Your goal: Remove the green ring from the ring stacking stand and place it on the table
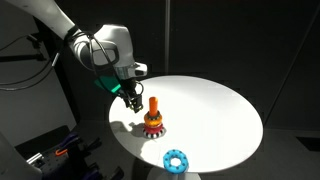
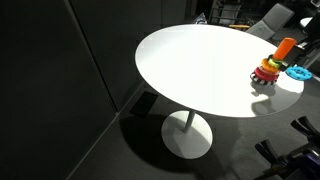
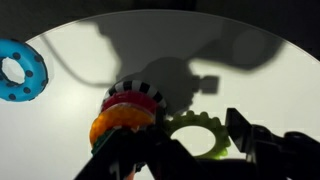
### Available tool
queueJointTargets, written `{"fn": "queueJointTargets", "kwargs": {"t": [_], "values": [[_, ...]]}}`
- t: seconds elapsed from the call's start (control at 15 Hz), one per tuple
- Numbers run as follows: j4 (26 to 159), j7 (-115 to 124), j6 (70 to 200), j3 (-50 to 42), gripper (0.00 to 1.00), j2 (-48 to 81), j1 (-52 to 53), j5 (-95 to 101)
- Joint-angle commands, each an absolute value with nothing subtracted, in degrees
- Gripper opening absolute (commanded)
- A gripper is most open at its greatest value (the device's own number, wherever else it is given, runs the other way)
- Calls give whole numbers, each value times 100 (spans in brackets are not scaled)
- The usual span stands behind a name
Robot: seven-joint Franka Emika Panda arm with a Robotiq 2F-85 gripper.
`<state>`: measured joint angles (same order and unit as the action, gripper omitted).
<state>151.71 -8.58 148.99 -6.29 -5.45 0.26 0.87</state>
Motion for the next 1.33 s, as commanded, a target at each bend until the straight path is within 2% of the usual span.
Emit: {"fn": "queueJointTargets", "kwargs": {"t": [0.0,0.33,0.4,0.47,0.53,0.67,1.27], "values": [[14831,-1001,14769,-547,38,-85,-73,-69],[14648,-846,14927,-486,38,334,-121,63],[14615,-816,14931,-480,49,395,-125,94],[14587,-806,14920,-475,88,440,-130,107],[14557,-763,14890,-477,89,476,-136,140],[14512,-585,14802,-502,100,520,-134,307],[14250,-722,13019,-482,100,260,-171,315]]}}
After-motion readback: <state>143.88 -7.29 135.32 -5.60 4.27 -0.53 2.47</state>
